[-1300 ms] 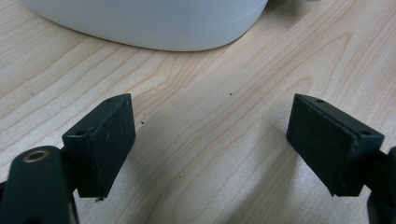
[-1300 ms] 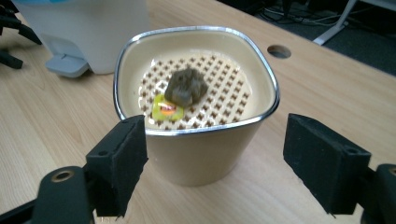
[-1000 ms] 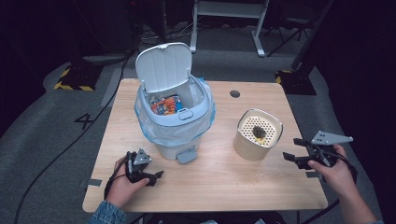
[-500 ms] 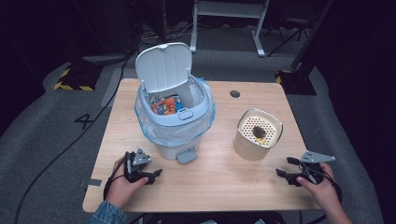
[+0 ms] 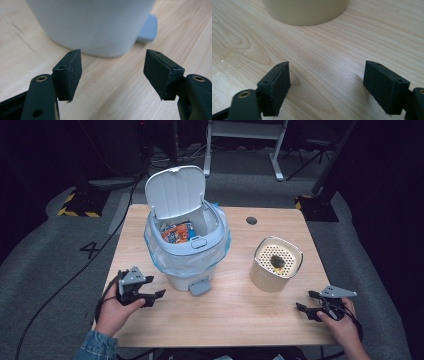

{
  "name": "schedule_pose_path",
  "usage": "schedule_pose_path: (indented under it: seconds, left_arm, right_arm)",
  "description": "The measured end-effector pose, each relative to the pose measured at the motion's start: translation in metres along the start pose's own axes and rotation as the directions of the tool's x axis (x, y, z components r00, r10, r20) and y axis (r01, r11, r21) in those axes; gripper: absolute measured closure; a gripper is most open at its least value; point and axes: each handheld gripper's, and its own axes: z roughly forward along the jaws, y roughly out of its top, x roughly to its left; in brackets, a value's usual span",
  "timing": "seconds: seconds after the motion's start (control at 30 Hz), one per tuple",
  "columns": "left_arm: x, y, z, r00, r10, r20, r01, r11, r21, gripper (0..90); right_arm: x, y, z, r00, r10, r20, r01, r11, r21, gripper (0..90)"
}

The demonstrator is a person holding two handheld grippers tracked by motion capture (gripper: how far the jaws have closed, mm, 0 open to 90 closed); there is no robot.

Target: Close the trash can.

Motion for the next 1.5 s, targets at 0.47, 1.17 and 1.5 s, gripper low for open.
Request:
schedule_pose_path:
  seconds: [0.47,1.17,1.5]
  left_arm:
    - [0.027,0.065,-0.055,0.9975,0.026,-0.066,-0.029,0.9986,-0.044,30.7]
    - [0.052,0.146,-0.077,0.9998,-0.005,-0.020,-0.002,0.9424,-0.335,34.6]
    - [0.065,0.165,-0.077,0.9987,-0.049,0.010,0.049,0.9139,-0.403,32.8]
  right_arm:
    - [0.000,0.000,0.001,0.9999,0.007,0.008,-0.007,1.000,0.004,18.8]
    - [0.000,0.000,0.001,1.0000,0.009,0.003,-0.009,1.000,0.004,18.7]
    - [0.000,0.000,0.001,1.0000,0.009,0.003,-0.009,1.000,0.004,18.8]
